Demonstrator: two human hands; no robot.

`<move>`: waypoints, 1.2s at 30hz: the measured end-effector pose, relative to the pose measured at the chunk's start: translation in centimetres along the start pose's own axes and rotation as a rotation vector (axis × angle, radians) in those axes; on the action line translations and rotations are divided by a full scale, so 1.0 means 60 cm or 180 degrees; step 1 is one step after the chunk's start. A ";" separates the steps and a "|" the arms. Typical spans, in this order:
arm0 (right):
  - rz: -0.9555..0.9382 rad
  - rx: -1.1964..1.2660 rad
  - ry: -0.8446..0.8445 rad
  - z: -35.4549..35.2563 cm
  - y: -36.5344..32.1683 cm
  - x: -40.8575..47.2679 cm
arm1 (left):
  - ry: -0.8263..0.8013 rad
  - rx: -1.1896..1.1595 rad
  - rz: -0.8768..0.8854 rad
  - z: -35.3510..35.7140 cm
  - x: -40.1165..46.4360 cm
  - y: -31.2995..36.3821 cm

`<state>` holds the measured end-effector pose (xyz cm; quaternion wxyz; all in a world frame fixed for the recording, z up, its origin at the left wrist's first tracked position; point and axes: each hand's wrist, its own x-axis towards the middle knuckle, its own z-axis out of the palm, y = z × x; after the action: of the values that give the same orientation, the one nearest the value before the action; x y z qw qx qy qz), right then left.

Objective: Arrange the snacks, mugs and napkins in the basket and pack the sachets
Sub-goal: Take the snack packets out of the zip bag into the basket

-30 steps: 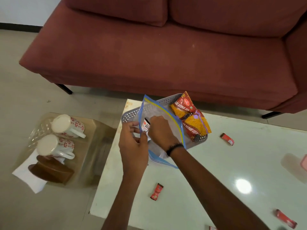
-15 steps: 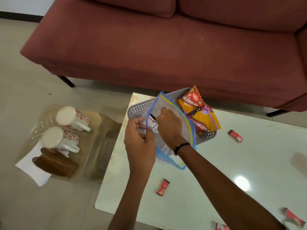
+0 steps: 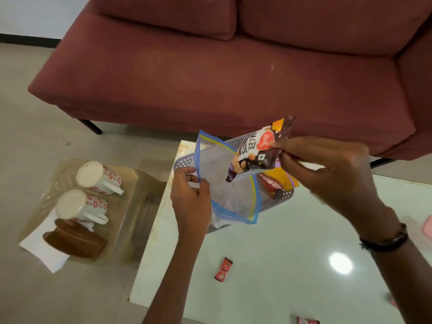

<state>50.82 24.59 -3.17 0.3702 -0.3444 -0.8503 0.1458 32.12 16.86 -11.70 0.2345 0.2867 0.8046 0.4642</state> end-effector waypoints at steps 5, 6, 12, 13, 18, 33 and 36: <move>-0.0268 -0.0554 -0.0026 -0.044 0.040 0.021 | 0.0020 0.0006 -0.0026 0.006 0.003 0.006; -0.0335 -0.0634 -0.0059 -0.049 0.051 0.024 | 0.0040 0.0003 -0.0060 0.004 0.005 0.004; -0.0184 -0.0698 -0.1174 0.023 0.149 0.007 | -0.0108 -0.0108 -0.0286 -0.005 0.015 -0.009; -0.0094 -0.0701 -0.1440 0.049 0.169 -0.001 | -0.0112 -0.0120 -0.0276 -0.004 0.014 -0.009; 0.0005 -0.0825 -0.2418 0.163 0.248 -0.022 | -0.0027 -0.0067 -0.0133 -0.010 0.015 -0.029; 0.0829 -0.1147 -0.2551 0.203 0.310 -0.055 | -0.0115 -0.0228 -0.0169 0.007 0.012 -0.033; 0.1346 -0.0715 -0.1653 0.192 0.263 -0.088 | -0.0067 -0.0339 -0.0238 0.010 0.006 -0.027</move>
<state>52.52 32.39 -21.79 0.0630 -0.5029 -0.8367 0.2075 31.85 16.83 -13.46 0.2750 0.2484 0.7865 0.4941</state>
